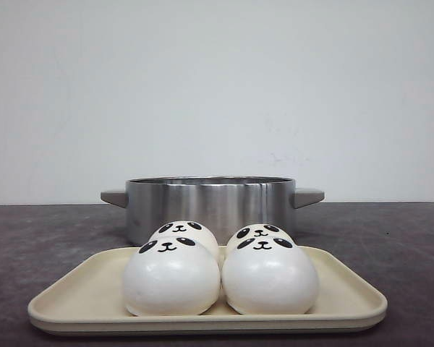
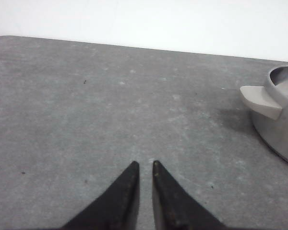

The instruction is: Steam buns

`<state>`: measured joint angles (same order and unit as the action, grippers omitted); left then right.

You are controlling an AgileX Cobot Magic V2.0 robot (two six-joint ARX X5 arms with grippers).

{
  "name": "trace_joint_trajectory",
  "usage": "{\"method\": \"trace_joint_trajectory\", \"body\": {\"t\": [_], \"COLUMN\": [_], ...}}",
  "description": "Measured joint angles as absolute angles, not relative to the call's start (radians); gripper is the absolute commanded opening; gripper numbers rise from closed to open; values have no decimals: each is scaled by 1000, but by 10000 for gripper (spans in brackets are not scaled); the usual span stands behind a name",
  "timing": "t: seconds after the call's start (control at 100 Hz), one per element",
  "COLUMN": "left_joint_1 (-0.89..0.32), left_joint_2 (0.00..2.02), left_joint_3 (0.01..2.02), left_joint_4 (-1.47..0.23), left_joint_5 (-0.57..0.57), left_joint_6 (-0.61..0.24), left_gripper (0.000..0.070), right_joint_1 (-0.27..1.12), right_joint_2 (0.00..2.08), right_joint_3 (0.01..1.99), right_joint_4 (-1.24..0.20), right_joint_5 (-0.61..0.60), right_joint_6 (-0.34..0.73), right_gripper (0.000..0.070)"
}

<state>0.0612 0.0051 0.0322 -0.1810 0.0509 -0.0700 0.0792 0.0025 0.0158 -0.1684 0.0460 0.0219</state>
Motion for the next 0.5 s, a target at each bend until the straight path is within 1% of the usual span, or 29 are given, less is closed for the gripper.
{"method": "trace_joint_trajectory", "body": {"t": [0.41,0.5], "left_joint_1": [61,61], "left_joint_2": [5,5], "left_joint_3": [32,32], "left_joint_4": [-181,-181], "left_joint_5": [51,51], "left_joint_6": [-70,-70], "left_gripper": [0,0], "right_joint_1": [79,79], "right_joint_2": [2,2], "right_joint_3": [16,15], "right_joint_4": [-167,-134], "right_joint_5": [45,44], "right_joint_6": [22,25], "right_gripper": [2,1]}}
